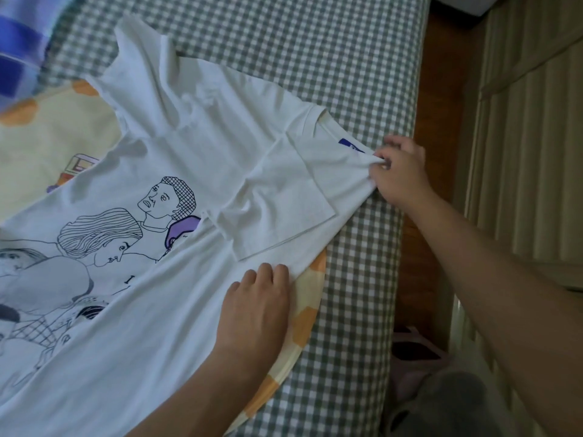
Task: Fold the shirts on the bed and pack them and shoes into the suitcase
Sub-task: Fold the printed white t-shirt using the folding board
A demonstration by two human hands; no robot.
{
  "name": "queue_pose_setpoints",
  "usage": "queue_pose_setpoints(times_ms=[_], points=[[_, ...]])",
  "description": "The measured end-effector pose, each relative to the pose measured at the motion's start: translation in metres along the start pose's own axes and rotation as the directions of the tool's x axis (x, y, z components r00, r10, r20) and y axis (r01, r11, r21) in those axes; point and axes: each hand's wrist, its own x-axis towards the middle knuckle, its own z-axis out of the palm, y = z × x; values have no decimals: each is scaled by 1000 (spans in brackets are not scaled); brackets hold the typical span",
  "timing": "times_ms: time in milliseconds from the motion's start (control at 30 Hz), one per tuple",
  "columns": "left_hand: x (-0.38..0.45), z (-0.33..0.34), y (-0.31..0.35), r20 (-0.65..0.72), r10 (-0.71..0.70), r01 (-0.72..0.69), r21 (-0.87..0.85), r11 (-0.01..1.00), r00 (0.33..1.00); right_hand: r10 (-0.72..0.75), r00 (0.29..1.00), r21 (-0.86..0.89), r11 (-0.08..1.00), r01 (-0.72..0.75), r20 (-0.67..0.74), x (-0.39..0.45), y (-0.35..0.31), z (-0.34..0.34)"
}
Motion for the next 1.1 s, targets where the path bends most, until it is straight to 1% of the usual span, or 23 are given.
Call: queue_pose_setpoints(times_ms=[100,200,267,367,433,500,567,600,633,667,700,733,767,800,833,867,900,933,967,1033,1067,1100], points=[[-3,-3,-1,11,16,-16,-8,1000,1000,61,997,-32,998,-63,-55,2,10,-3],[-3,-6,6,-56,87,-90,-50,995,995,112,989,-18,993,-114,-99,1,15,-7],[-8,-3,7,-92,119,-126,-76,989,989,155,981,23,988,-154,-114,-2,14,-5],[-17,-3,-9,-115,68,-79,-101,992,991,206,967,116,975,-189,-153,-6,8,1],[-24,-4,-29,-165,19,-31,-72,997,986,202,970,124,975,-186,-133,-7,4,5],[-35,-4,-52,-210,-52,47,-26,999,976,193,974,44,981,-189,-117,-7,4,6],[-44,-5,-77,-237,-157,163,7,987,959,187,969,-42,980,-196,-164,-8,3,5],[-49,-4,-89,-246,-223,231,4,973,943,154,965,-77,982,-173,-213,-9,-1,7],[-53,-4,-101,-251,-286,294,-6,956,925,84,962,-118,986,-118,-261,-11,-10,10],[-57,-3,-112,-249,-338,346,-12,938,907,-27,959,-170,985,-22,-284,-16,-23,18],[-62,-2,-122,-238,-383,390,-18,921,892,-179,947,-221,968,121,-268,-21,-40,28],[-68,-1,-130,-218,-423,429,-24,903,879,-351,912,-267,919,291,-212,-29,-60,43],[-74,2,-138,-192,-463,467,-25,884,865,-498,858,-293,845,448,-127,-35,-79,60],[-81,6,-144,-158,-499,504,-9,863,852,-596,802,-298,772,562,-32,-39,-98,78],[-88,10,-150,-122,-525,531,19,847,842,-638,768,-301,721,624,63,-40,-113,94],[-97,16,-155,-99,-535,541,41,840,839,-625,765,-307,705,640,159,-40,-124,109],[-106,18,-162,-83,-536,541,52,840,840,-577,782,-324,712,623,234,-38,-134,122],[-110,19,-166,-67,-518,522,53,851,853,-506,818,-350,739,575,274,-35,-135,130],[-111,18,-168,-60,-498,501,50,864,865,-451,852,-362,772,522,267,-32,-133,133],[-112,6,-180,-118,-498,502,3,865,859,-423,892,-344,823,453,163,-25,-143,133],[-110,-4,-190,-171,-508,511,-33,859,844,-437,892,-333,828,450,118,-20,-152,132],[-108,-14,-204,-230,-513,516,-52,855,827,-466,878,-323,819,473,104,-13,-165,130]])
